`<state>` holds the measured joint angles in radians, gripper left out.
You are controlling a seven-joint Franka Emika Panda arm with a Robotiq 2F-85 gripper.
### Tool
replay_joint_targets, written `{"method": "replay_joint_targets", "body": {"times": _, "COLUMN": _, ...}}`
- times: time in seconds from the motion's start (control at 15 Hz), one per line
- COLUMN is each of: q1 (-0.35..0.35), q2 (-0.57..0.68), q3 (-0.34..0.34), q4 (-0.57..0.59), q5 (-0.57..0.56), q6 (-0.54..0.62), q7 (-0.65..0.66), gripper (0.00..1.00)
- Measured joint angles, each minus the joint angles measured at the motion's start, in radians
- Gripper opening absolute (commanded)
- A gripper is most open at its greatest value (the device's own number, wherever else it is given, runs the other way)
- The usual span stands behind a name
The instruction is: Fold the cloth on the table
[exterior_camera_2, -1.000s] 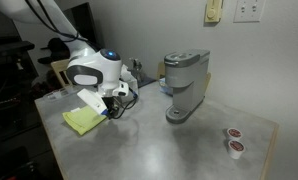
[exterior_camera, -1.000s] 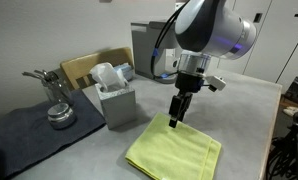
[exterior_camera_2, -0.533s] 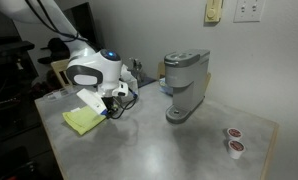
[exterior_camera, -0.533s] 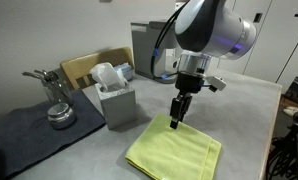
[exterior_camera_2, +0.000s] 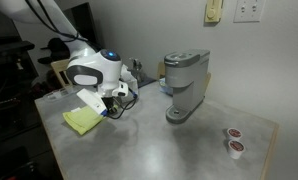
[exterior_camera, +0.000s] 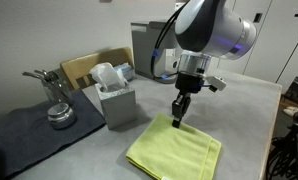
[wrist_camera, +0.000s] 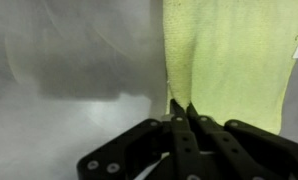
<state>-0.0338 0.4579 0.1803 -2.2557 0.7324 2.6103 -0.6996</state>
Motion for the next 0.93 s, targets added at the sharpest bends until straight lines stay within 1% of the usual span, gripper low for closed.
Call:
{"method": "replay_joint_targets", "body": {"times": 0.33, "q1": -0.003, "q2": -0.002, "q3": 0.0, "q4": 0.002, "q5": -0.001, "q6": 0.0, "q7": 0.0, "gripper": 0.01}}
{"method": "replay_joint_targets", "body": {"times": 0.53, "q1": -0.01, "q2": -0.012, "q3": -0.006, "q4": 0.002, "q5": -0.022, "q6": 0.0, "q7": 0.005, "gripper": 0.01}}
{"method": "replay_joint_targets", "body": {"times": 0.93, "q1": -0.04, "q2": -0.066, "q3": -0.043, "q4": -0.005, "q5": -0.094, "q6": 0.0, "q7": 0.086, "gripper": 0.01}}
